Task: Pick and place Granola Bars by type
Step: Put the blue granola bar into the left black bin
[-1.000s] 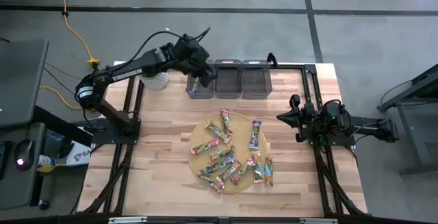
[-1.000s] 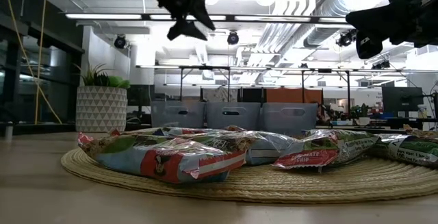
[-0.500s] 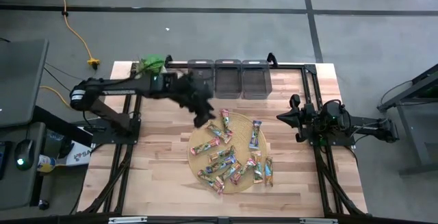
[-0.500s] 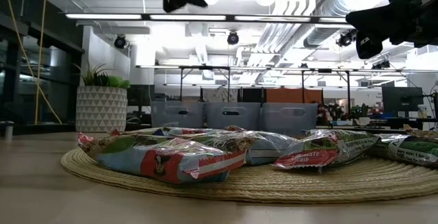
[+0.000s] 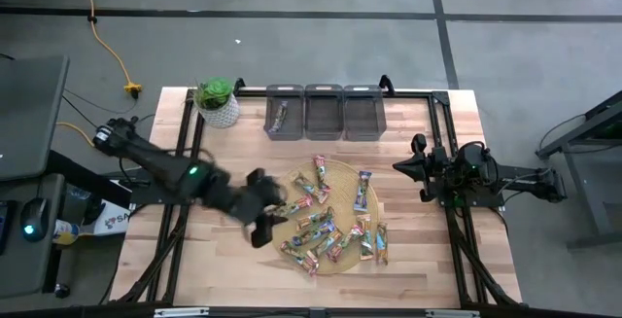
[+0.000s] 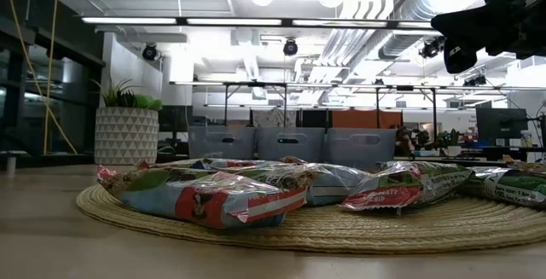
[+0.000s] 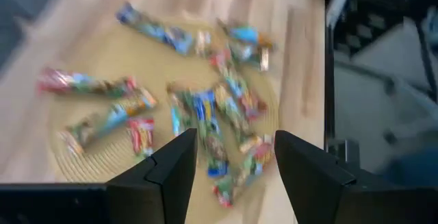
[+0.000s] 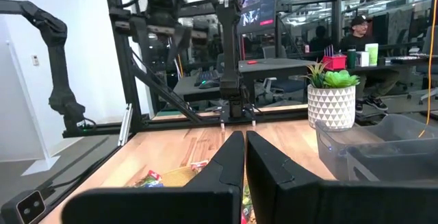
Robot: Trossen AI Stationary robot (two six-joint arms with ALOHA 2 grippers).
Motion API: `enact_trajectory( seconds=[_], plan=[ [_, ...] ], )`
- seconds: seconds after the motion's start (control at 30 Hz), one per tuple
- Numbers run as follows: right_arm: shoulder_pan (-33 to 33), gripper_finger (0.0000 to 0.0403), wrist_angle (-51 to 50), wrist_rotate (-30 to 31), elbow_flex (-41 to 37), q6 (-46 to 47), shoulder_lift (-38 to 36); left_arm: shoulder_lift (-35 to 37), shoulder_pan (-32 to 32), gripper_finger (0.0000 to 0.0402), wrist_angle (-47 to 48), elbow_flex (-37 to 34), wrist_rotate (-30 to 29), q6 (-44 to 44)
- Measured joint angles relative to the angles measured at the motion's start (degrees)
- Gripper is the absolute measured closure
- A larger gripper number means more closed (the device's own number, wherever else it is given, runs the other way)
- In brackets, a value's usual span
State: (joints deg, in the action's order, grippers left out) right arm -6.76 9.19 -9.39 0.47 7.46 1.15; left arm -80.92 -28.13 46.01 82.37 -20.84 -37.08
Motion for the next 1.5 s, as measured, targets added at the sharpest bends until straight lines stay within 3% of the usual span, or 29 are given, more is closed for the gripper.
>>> enact_trajectory(
  seconds=[0.1, 0.2, 0.3, 0.37, 0.57, 0.83, 1.07, 1.5],
  plan=[
    [0.0, 0.0402, 0.0, 0.0, 0.0, 0.0, 0.0, 1.2, -6.1, 0.0208, 2.3, 0.0, -12.3, -3.1],
    [0.0, 0.0402, 0.0, 0.0, 0.0, 0.0, 0.0, 2.2, -10.8, 0.0208, 7.0, -0.2, -20.9, -7.4],
    [0.0, 0.0402, 0.0, 0.0, 0.0, 0.0, 0.0, 3.8, -14.3, 0.0208, 7.2, -4.1, -24.8, -14.4],
    [0.0, 0.0402, -0.1, 0.0, 0.0, 0.0, 0.0, 4.7, -16.1, 0.0208, 2.2, -8.6, -24.7, -17.6],
    [0.0, 0.0402, 0.0, 0.0, 0.0, 0.0, 0.0, 4.8, -17.6, 0.0208, -18.5, -20.3, -21.9, -18.5],
    [0.0, 0.0402, -0.5, 0.0, 0.0, 0.0, 0.0, -1.1, -8.2, 0.0208, -34.5, -24.7, -10.0, -18.2],
    [0.0, 0.0402, -0.4, 0.0, 0.0, 0.0, 0.3, -8.2, 1.3, 0.0208, -32.2, -20.2, 3.6, -10.9],
    [0.0, 0.0402, -0.7, 0.0, 0.0, 0.0, 1.9, -28.3, 6.9, 0.0208, -9.9, 0.8, 12.9, 7.2]
  ],
)
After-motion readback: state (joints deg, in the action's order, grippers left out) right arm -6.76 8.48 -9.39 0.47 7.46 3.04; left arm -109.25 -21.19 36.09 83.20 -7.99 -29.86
